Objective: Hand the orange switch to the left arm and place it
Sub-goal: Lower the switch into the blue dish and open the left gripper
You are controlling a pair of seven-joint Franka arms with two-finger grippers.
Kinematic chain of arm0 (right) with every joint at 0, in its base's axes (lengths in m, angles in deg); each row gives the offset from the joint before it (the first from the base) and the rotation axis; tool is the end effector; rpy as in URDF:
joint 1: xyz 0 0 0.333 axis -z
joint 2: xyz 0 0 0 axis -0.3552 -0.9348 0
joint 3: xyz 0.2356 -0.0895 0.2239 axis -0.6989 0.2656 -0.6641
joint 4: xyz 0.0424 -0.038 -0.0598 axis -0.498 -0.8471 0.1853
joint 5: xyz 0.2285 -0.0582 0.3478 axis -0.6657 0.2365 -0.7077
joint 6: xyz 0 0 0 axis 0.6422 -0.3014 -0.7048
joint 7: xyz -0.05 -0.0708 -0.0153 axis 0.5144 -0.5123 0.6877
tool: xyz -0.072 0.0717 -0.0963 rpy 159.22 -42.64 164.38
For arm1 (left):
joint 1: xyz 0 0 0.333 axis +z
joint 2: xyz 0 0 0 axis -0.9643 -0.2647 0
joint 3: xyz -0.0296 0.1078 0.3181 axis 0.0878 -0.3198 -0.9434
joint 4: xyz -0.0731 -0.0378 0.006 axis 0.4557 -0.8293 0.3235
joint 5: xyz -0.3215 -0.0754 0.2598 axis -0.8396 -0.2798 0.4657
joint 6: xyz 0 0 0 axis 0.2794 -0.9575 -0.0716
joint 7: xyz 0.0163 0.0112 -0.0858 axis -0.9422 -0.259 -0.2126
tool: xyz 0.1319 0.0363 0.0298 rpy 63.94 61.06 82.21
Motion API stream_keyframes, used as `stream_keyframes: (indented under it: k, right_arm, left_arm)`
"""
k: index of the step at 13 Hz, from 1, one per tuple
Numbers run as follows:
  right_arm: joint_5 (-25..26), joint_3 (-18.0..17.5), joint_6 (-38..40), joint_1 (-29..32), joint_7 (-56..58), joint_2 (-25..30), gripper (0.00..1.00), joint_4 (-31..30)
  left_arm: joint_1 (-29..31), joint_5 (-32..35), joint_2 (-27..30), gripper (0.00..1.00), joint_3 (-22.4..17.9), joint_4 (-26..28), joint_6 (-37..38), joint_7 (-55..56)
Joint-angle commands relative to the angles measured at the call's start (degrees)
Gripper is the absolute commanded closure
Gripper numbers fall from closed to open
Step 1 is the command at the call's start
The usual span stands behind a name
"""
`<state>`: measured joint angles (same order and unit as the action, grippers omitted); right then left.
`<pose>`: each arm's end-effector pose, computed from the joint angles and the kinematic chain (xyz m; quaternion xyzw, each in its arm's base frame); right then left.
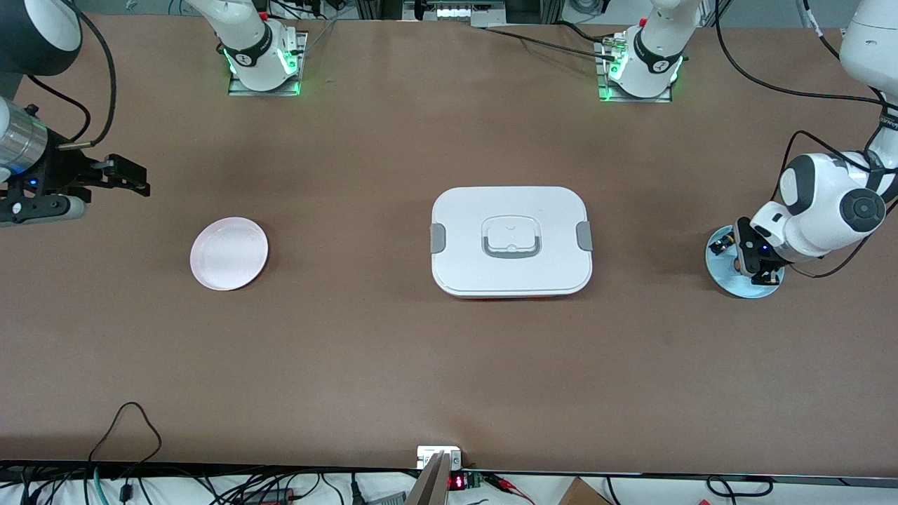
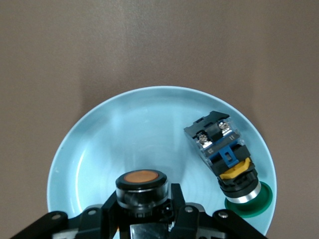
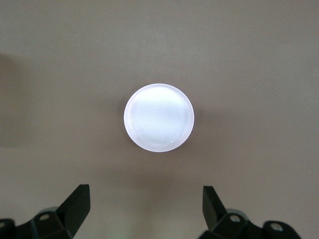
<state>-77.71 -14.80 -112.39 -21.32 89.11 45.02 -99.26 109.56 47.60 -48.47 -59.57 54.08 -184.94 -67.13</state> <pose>0.5979 0.0076 0.5343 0.9970 0.0645 -0.0424 0.0068 0.5816 0.1783 0.1505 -0.7193 0.6939 0.0297 0.0127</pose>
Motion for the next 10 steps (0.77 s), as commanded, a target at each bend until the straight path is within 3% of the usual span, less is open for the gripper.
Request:
stream_keyframes:
  k: [1, 3, 5, 6, 8, 10]
  right_arm:
    - [0.3, -0.3, -1.5, 0.2, -2.3, 5.4, 0.0, -4.9]
    - [0.3, -0.9, -0.7, -0.3, -7.3, 5.6, 0.0, -4.1]
    - [0.4, -0.7, -0.5, 0.0, -5.2, 5.2, 0.0, -3.3]
    - [0.5, -0.4, -0.6, 0.3, -0.8, 4.9, 0.0, -2.8]
    - [1.1, -0.3, -0.5, 0.2, 4.1, 4.4, 0.0, -1.8]
    - [1.3, -0.3, -0.5, 0.6, 3.8, 3.4, 0.0, -0.4]
  left_arm:
    - [1.1, 1.1, 0.6, 0.0, 0.9, -0.3, 0.1, -1.4]
    - [1.1, 1.1, 1.3, 0.0, 1.4, -0.5, 0.7, -2.1]
    - [0.9, 0.9, 3.8, 0.0, 1.8, -1.3, 4.2, -1.8]
    - [0.4, 0.7, 5.3, 0.0, 2.3, -2.3, 8.0, -1.6]
    - [0.9, 0.0, 6.7, 0.0, 7.0, -7.3, 18.2, -0.8]
    - [0.5, -0.1, 6.6, 0.0, 10.3, -15.4, 31.5, 2.9]
